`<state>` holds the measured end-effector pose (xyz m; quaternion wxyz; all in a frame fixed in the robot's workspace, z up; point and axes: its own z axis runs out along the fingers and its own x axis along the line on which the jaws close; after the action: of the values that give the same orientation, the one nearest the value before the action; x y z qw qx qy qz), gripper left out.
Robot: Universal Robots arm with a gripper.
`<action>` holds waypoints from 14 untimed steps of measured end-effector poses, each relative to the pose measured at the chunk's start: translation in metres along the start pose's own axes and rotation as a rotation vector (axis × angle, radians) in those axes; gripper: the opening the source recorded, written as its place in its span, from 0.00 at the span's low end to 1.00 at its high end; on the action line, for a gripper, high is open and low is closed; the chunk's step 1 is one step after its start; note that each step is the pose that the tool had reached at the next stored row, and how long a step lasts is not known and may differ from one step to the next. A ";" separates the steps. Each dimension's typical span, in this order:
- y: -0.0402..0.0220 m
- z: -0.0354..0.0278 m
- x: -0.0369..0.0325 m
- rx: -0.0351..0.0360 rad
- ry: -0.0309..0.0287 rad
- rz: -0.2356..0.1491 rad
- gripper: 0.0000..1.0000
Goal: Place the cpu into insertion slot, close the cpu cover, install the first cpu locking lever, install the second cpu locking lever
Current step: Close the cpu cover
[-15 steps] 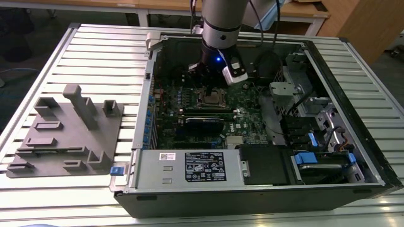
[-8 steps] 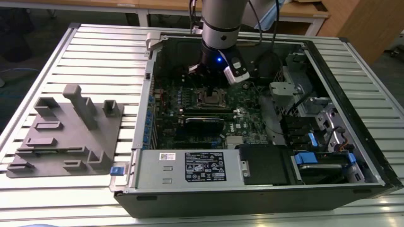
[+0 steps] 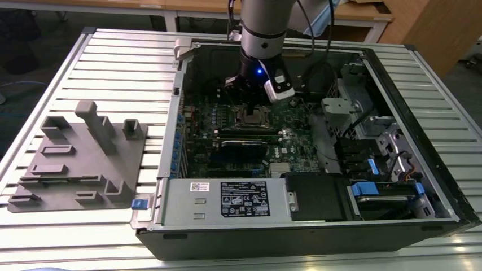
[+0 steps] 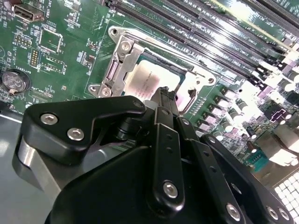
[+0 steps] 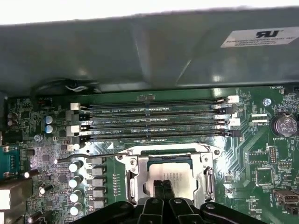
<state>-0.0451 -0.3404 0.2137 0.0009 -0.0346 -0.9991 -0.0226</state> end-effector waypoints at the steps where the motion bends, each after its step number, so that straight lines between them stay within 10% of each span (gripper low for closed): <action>1: 0.0000 0.0000 0.0000 0.0000 0.0000 0.000 0.11; 14: -0.0014 0.0036 0.0189 0.0027 -0.0003 0.000 0.11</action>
<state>-0.0641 -0.3403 0.2102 0.0008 -0.0346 -0.9992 -0.0213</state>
